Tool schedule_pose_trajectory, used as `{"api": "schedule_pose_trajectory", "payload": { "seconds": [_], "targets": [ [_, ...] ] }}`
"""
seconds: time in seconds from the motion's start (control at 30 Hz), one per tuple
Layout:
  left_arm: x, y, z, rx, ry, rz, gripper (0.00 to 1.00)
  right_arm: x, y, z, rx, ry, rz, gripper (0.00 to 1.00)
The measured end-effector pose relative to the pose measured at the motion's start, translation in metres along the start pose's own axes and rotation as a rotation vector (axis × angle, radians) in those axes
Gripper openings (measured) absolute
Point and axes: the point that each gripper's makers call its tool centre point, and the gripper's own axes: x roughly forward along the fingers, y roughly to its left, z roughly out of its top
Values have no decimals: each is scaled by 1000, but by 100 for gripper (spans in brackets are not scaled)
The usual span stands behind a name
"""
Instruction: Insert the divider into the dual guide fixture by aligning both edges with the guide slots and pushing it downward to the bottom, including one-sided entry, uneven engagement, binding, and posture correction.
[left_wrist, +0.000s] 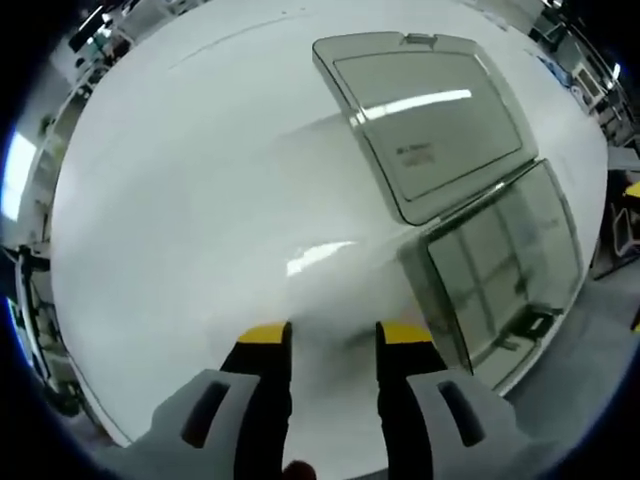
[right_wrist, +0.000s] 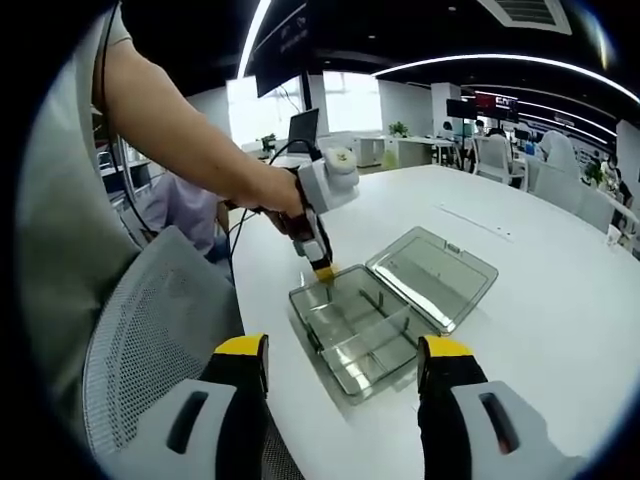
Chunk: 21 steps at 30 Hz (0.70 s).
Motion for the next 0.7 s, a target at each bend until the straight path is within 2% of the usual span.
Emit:
{"api": "schedule_pose_trajectory", "payload": {
  "seconds": [0.37,0.7],
  "targets": [
    [-3,2,-8,0,5,-16,29,-1,2,0,-1,0,3,57],
    [-14,6,-9,-33,-29,-48,29,-2,3,3,-9,0,4,57]
  ]
}}
